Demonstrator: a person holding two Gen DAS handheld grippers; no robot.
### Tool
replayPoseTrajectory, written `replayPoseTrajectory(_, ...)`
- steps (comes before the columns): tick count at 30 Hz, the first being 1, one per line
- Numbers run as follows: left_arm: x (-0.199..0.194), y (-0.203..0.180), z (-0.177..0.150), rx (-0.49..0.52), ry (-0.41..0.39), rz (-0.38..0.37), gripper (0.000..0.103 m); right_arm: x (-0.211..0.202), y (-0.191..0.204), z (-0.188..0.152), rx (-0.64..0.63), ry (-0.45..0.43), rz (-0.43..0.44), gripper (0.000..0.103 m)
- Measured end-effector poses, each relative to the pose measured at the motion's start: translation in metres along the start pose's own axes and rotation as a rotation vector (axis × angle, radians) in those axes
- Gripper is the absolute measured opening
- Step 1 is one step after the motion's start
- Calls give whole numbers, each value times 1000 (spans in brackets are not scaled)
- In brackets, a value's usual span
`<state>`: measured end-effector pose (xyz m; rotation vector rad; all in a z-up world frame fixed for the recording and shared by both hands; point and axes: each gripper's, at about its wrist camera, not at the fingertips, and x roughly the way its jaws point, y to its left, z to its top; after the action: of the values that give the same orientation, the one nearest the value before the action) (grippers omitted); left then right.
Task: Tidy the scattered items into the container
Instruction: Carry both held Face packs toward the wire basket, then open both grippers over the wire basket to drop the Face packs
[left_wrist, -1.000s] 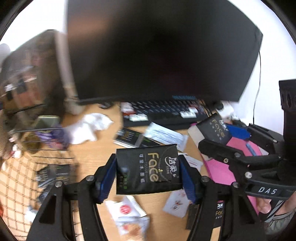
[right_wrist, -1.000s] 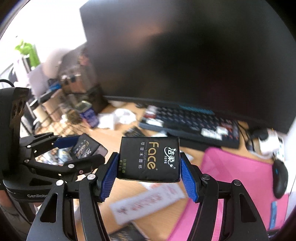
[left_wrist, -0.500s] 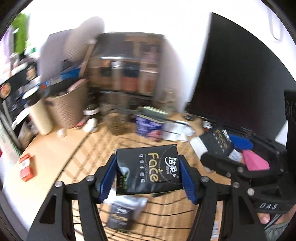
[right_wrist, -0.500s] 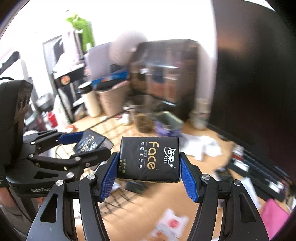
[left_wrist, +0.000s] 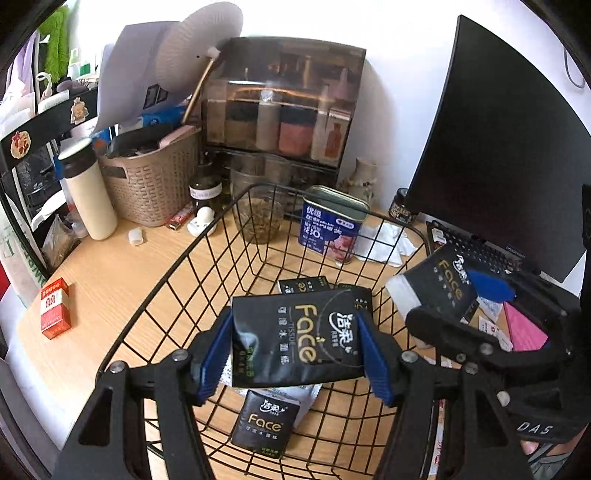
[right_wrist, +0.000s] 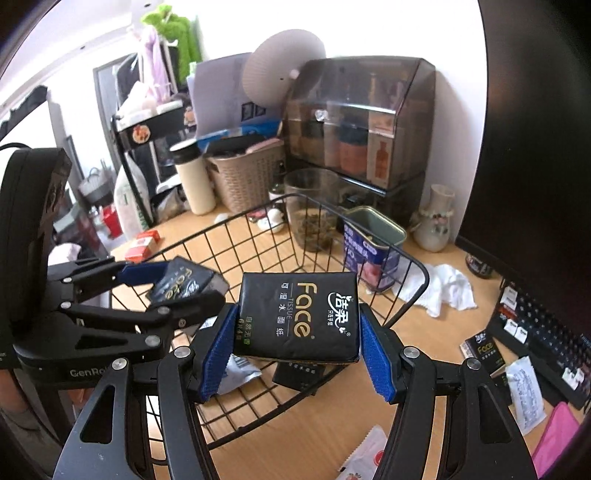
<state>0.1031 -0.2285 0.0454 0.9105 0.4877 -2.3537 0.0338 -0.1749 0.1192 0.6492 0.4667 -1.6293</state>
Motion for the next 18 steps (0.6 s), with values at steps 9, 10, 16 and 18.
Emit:
replayPoseTrajectory(9, 1, -2, 3, 6, -12, 16, 71, -7, -4, 2, 17, -31, -6, 69)
replayPoseTrajectory(10, 2, -3, 4, 6, -13, 14, 71, -7, -4, 2, 20, -33, -8, 69)
replayPoseTrajectory(16, 3, -5, 4, 9, -5, 11, 71, -12, -4, 3, 22, -45, -6, 69)
replayPoseTrajectory(18, 4, -6, 4, 10, -2, 14, 71, -13, -5, 3, 24, -46, -5, 69)
